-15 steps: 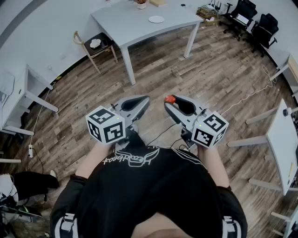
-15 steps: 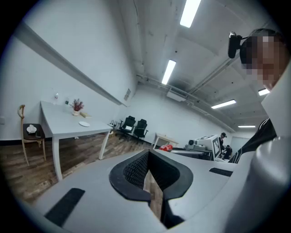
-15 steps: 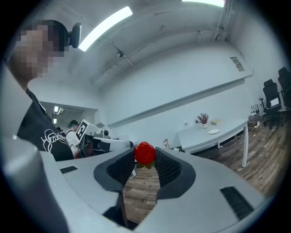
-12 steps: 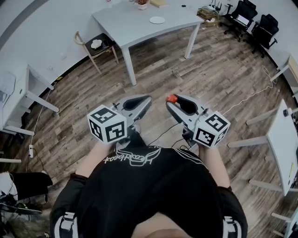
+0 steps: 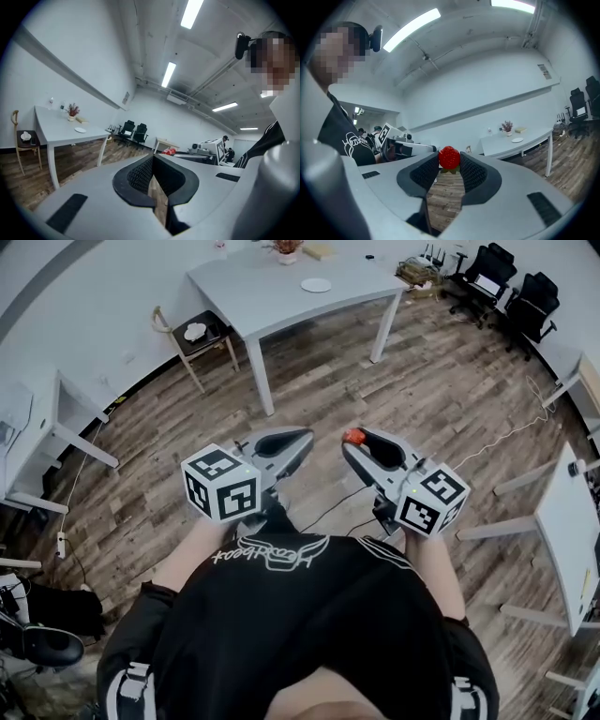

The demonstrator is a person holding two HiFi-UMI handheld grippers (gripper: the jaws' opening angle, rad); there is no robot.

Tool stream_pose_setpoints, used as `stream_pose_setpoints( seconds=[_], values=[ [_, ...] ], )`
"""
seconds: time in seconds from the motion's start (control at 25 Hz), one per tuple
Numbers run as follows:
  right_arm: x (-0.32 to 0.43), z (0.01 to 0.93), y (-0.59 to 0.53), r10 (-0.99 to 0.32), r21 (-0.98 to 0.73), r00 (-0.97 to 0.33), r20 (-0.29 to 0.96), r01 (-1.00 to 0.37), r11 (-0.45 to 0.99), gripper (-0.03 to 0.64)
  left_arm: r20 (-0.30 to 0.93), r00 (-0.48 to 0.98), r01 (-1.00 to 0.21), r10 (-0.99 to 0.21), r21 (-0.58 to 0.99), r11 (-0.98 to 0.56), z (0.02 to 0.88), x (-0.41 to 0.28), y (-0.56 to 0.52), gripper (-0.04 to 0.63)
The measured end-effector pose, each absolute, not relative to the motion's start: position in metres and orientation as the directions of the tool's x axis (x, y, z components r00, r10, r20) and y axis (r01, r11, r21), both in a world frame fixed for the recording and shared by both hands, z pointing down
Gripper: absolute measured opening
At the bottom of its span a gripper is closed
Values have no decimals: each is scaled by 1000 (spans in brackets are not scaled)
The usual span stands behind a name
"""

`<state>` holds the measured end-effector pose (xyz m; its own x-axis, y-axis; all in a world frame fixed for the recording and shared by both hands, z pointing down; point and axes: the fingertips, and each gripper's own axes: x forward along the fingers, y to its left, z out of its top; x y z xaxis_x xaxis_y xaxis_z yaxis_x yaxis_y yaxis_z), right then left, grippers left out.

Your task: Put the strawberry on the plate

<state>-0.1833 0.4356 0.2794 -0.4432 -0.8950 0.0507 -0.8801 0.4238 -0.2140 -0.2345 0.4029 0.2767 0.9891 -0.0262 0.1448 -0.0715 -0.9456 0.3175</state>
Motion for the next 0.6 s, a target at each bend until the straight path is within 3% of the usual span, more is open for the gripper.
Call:
stream_pose_setpoints(
  seconds=[0.6],
  values=[
    [-167,293,424,-910,-216,-412,54,-894,392,133,161,987,-51,0,313,-948,293,-220,390,6]
  ],
)
